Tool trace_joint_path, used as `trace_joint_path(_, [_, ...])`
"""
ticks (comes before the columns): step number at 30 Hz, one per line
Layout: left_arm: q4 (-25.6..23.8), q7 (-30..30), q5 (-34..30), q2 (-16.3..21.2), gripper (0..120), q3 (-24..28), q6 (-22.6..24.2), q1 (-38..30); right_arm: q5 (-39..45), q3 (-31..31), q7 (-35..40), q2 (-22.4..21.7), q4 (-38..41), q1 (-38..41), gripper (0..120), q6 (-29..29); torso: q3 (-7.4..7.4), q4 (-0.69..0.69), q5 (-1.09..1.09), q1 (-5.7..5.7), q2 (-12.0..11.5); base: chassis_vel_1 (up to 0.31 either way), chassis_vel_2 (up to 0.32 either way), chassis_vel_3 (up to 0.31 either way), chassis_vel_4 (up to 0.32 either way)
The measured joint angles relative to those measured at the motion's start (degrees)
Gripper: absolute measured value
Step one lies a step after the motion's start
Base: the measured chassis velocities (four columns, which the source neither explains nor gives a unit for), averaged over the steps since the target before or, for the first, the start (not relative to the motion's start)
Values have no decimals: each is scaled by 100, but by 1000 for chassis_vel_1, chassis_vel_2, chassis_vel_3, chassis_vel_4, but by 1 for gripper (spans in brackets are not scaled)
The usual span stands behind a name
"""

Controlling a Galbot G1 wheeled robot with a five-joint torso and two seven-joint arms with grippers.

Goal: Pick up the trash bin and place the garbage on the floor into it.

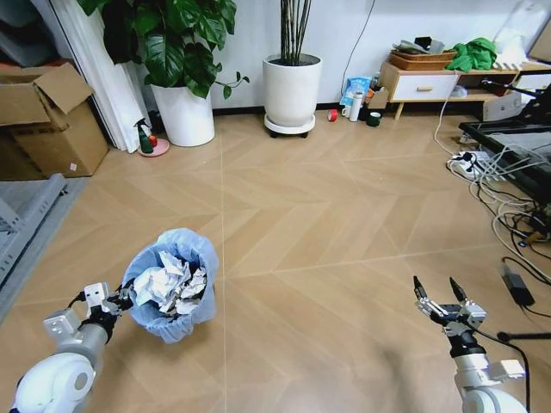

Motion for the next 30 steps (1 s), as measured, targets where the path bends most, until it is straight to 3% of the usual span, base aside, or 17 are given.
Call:
trace_joint_path(13, [0,-8,24,-60,0,25,-3,9,-14,-6,-126,36,7,2,100,48,-1,0,-1,-1,0,175,-190,-175,189])
trace_joint_path(21, [43,-39,118,-178,0,16,-19,48,-29,49,-311,42,-3,-15,100,117,0,1,-1,0,0,11,-4,-7,7])
trace_joint_path(30, [600,-286,76,-47,0,126,-21,-327,-76,91,-436,15,71,-127,100,139,0,1,-2,0,0,-7,17,14,-10])
